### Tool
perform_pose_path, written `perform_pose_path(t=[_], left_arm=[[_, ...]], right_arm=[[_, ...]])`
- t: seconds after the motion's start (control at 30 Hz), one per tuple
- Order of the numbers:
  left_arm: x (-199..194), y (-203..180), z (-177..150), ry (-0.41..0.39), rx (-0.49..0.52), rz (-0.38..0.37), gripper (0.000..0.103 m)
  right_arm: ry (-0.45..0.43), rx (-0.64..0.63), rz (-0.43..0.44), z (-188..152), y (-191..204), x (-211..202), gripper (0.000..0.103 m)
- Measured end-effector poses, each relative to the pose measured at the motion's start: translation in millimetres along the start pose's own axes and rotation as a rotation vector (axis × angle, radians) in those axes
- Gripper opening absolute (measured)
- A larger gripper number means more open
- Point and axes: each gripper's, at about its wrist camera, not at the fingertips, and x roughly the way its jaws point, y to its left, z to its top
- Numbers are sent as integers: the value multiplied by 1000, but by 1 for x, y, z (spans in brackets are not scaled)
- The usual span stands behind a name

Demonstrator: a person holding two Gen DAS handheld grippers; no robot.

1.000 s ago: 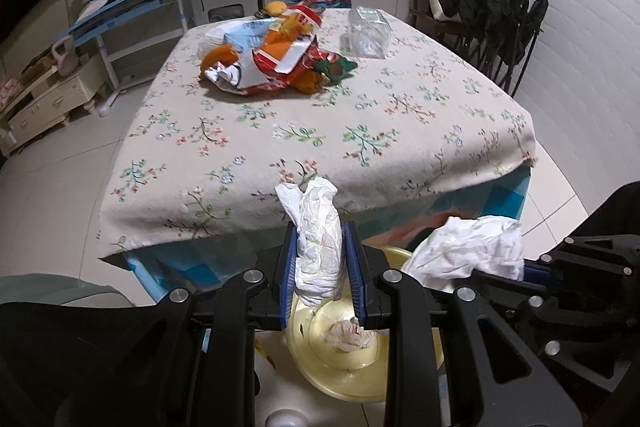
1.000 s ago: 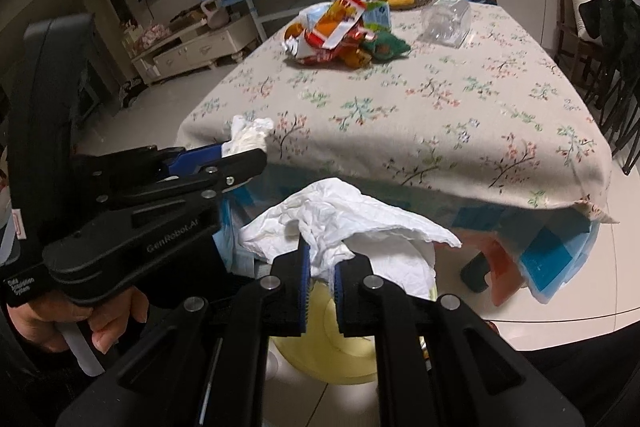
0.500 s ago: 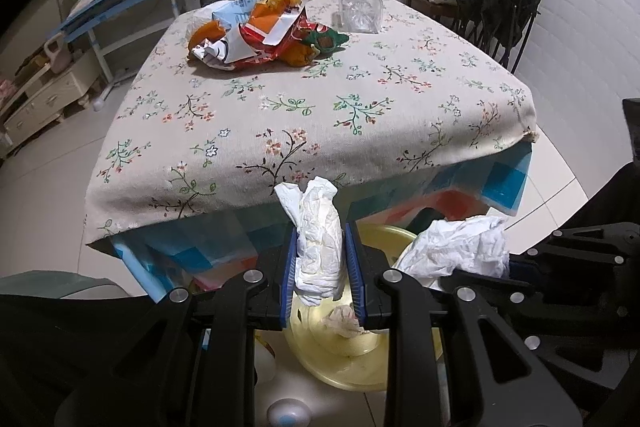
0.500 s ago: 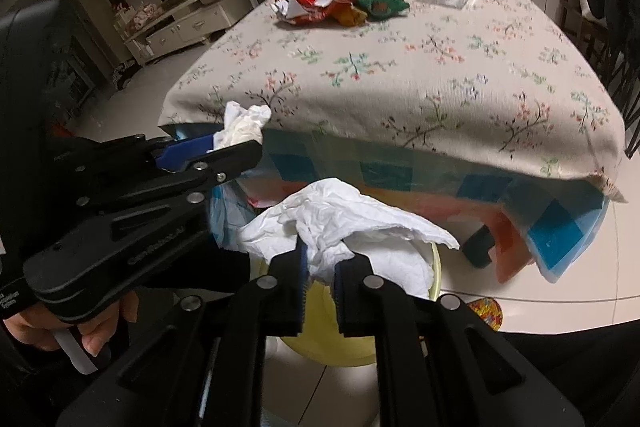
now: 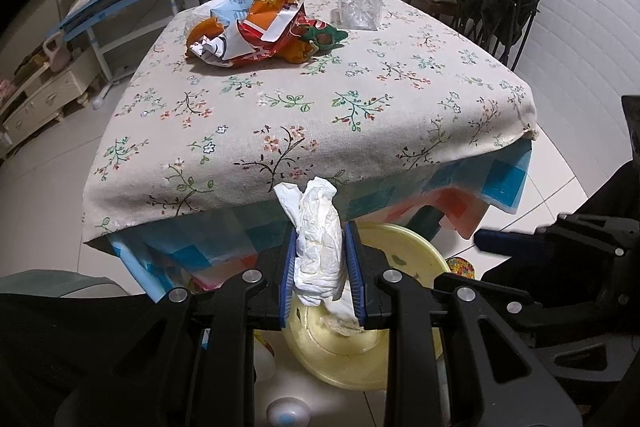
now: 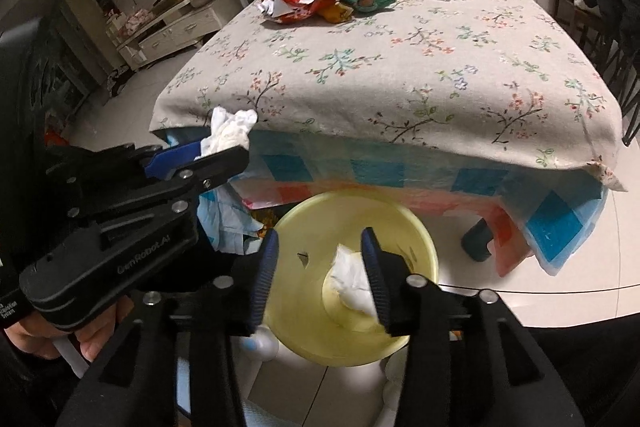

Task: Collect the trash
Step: 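Open the left gripper over the yellow basin to drop the tissue, then lift both open tools away from the yellow basin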

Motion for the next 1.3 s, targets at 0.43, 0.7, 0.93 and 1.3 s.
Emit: perform_pose_path(t=[0.43, 0.7, 0.93, 1.3], left_arm=[[6, -16, -5, 28, 58, -18, 31], [3, -21, -6, 19, 68, -21, 59], [2, -21, -5, 11, 67, -10, 68], [0, -18, -3, -3, 53, 17, 75]], right_arm=[[-118, 107, -57, 7, -22, -22, 66], [-152, 150, -75, 9, -33, -28, 70], [-156, 150, -77, 11, -33, -28, 71], [-179, 153, -79, 12, -35, -32, 74]])
